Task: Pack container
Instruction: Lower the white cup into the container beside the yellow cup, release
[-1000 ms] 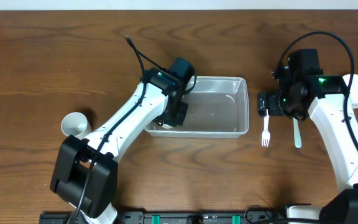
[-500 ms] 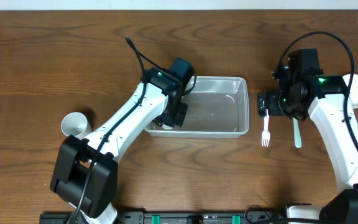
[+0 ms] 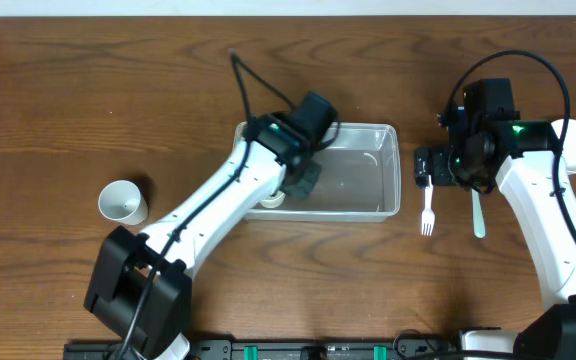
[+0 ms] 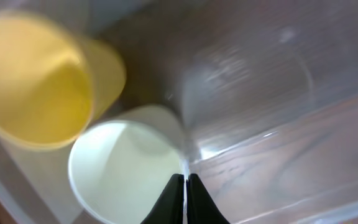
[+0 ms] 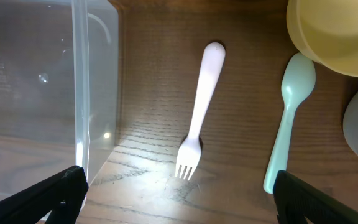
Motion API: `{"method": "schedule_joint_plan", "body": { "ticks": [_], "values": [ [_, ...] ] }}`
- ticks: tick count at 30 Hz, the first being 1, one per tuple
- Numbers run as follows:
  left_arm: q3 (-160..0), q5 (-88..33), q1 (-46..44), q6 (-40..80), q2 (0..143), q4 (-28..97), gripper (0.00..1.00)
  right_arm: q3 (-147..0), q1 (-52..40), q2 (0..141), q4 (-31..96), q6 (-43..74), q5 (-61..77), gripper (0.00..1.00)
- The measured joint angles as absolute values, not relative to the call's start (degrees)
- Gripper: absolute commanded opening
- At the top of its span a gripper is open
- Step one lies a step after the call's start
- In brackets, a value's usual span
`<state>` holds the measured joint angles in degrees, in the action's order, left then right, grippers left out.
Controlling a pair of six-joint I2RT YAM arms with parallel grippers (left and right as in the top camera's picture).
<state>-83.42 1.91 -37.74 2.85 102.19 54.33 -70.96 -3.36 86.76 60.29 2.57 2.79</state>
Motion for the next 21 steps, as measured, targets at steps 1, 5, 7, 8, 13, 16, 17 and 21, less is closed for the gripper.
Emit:
{"method": "schedule_joint_plan", "body": {
  "ticks": [1,5,7,8,13,16,17,21],
  "values": [
    [-83.5,2.0,-38.4,2.1,102.2,53.7,0.06,-71.0,-3.4,86.8,60.3,2.6,2.8,0.97],
    [-83.5,1.9,-40.0,-0.3,102.2,52.2,0.06,-71.0,-3.4,86.8,60.3,2.6,2.8,0.96],
    [-83.5,1.6,-40.1,-1.1,102.3,51.3,0.06,-71.0,-3.4,86.8,60.3,2.6,2.8,0.97],
    [-83.5,1.5,-40.1,-1.6,102.6,50.7,0.06,-71.0,-3.4,86.8,60.3,2.6,2.8,0.96],
    [-83.5,1.3,-40.1,-3.3,104.9,49.5,0.06,-71.0,-3.4,86.8,60.3,2.6,2.8,0.96],
    [-83.5,1.3,-40.1,-4.3,107.6,49.7,0.06,-71.0,-3.4,86.8,60.3,2.6,2.8,0.96],
    [-83.5,1.5,-40.1,-4.6,108.5,49.7,0.06,-71.0,-3.4,86.8,60.4,2.6,2.8,0.96],
    [-83.5,3.3,-40.1,-5.0,111.5,50.0,0.06,-71.0,-3.4,86.8,60.4,2.6,2.8,0.96]
  ]
}}
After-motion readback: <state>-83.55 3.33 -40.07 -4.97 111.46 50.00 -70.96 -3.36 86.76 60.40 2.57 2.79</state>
